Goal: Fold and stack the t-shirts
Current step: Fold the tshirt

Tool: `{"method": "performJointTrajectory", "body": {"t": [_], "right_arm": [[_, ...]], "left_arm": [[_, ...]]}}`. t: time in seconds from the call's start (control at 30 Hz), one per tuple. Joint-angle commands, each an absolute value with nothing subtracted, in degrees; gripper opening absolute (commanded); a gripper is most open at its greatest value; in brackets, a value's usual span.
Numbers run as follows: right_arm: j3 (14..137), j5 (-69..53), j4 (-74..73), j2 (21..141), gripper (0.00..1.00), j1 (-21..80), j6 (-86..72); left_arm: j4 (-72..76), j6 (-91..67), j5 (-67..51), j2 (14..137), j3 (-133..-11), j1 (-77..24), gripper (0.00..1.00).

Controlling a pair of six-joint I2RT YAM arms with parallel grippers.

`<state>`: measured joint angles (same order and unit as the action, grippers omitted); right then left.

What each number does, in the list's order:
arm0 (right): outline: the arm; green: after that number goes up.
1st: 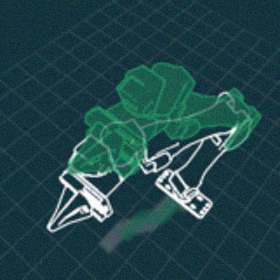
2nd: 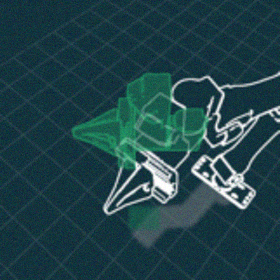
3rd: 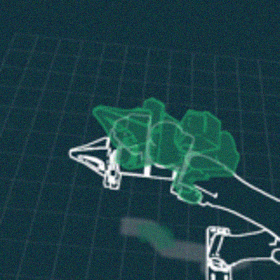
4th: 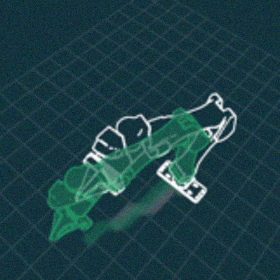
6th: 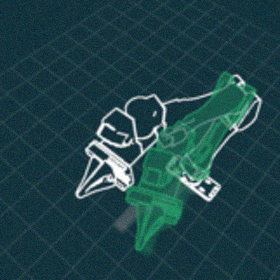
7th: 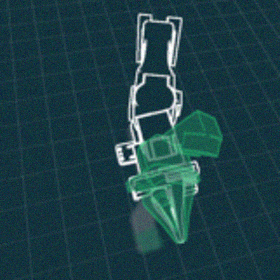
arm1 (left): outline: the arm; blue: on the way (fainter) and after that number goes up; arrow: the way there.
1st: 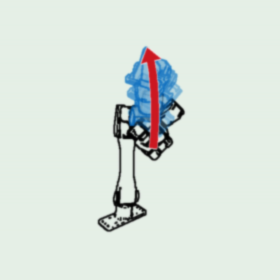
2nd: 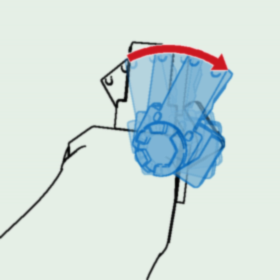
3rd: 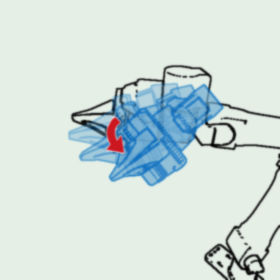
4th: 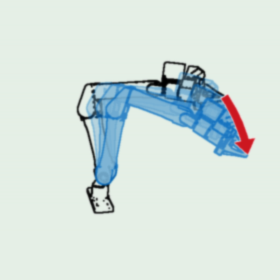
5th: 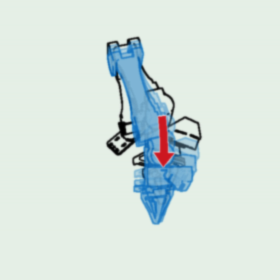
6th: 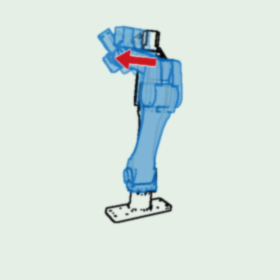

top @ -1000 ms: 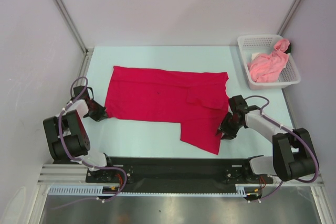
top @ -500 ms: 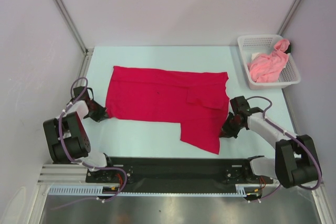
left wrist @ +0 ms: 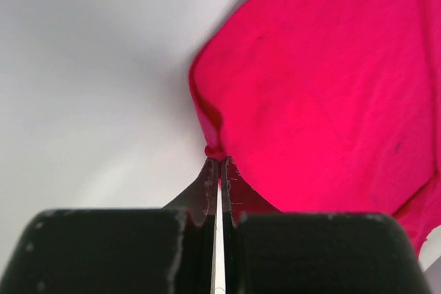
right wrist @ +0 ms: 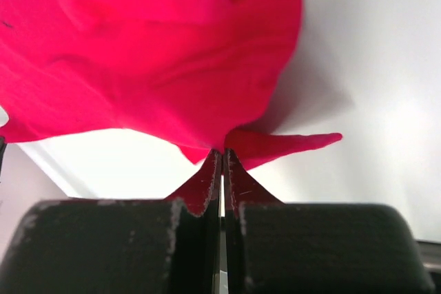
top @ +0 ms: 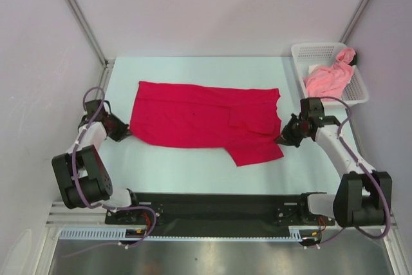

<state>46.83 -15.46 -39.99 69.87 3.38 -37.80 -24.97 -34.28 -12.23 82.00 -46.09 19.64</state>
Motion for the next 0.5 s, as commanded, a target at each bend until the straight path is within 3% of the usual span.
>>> {"method": "performJointTrajectory", "body": {"t": [0.0, 0.47], "right_arm": [[52.28, -19.42, -38.85, 74.70, 0.00, 3.08, -34.63], [69.51, -22.94, -41.57, 88.85, 0.00, -1.04, -31.20]], "left_arm": [[-23.03, -33.48, -13.62, 79.54, -51.23, 18.64, 0.00], [-21.89, -36.74, -13.27, 90.34, -66.25, 16.79, 0.00]]}}
